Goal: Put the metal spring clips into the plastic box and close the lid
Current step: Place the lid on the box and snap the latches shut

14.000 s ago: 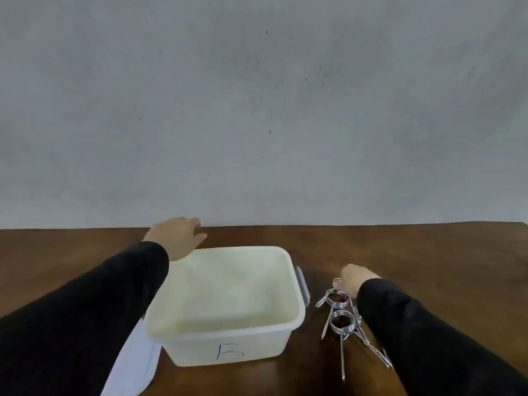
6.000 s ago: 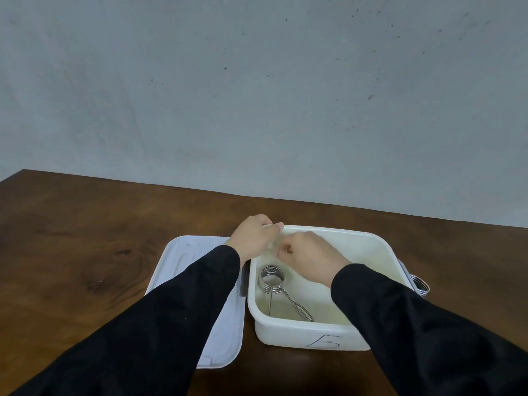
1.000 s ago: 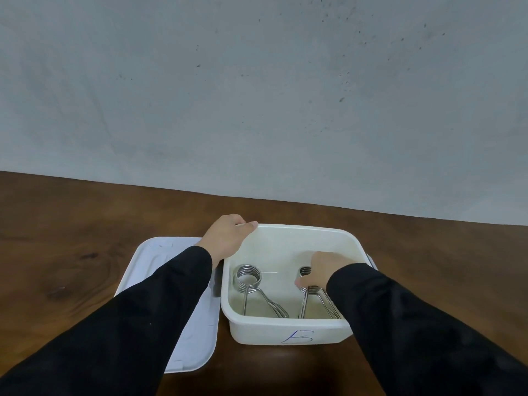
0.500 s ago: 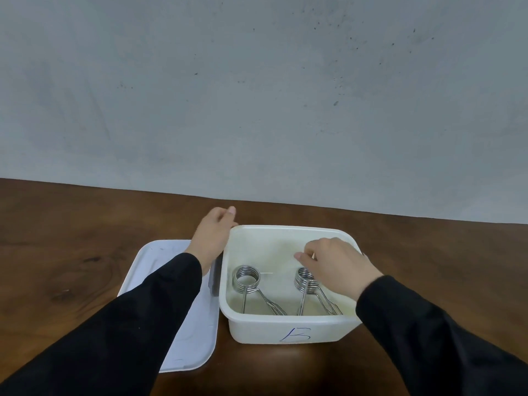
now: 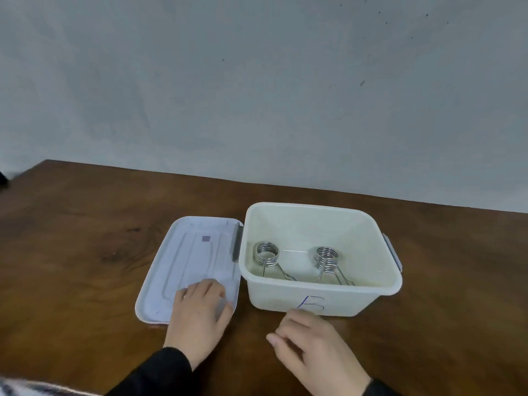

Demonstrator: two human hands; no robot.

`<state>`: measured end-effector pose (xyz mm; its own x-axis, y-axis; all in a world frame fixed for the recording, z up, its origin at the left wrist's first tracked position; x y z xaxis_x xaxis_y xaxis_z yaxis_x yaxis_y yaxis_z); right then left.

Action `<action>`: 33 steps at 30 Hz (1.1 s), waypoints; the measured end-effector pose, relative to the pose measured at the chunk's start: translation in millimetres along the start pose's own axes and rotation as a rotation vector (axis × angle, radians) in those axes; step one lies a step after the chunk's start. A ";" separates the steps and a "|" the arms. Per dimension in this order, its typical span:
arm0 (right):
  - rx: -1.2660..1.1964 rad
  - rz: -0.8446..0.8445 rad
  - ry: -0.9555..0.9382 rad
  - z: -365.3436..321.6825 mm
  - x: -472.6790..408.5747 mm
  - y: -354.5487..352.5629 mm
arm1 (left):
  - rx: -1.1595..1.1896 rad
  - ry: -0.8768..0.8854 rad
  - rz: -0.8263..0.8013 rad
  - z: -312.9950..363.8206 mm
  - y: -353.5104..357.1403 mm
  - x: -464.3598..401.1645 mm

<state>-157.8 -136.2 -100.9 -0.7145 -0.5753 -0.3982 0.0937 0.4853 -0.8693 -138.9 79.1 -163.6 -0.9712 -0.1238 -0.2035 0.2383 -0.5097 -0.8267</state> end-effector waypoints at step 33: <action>-0.568 0.419 0.693 115.6 -29.5 -182.4 | 0.968 0.001 0.509 182.0 -192.8 -71.0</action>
<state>-73.6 -283.9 35.5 -0.9644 0.1394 -0.2245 0.2142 0.9098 -0.3553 -116.2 31.3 105.7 -0.7593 -0.5090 -0.4055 0.5093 -0.8527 0.1165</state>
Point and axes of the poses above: each hand's wrist, its own x-axis away from the middle knuckle, its own y-axis out of the palm, z = x × y, the point moved 6 cm from there along -x, towards the middle knuckle, and after that the axes turned 12 degrees about x, right-handed, at the moved point
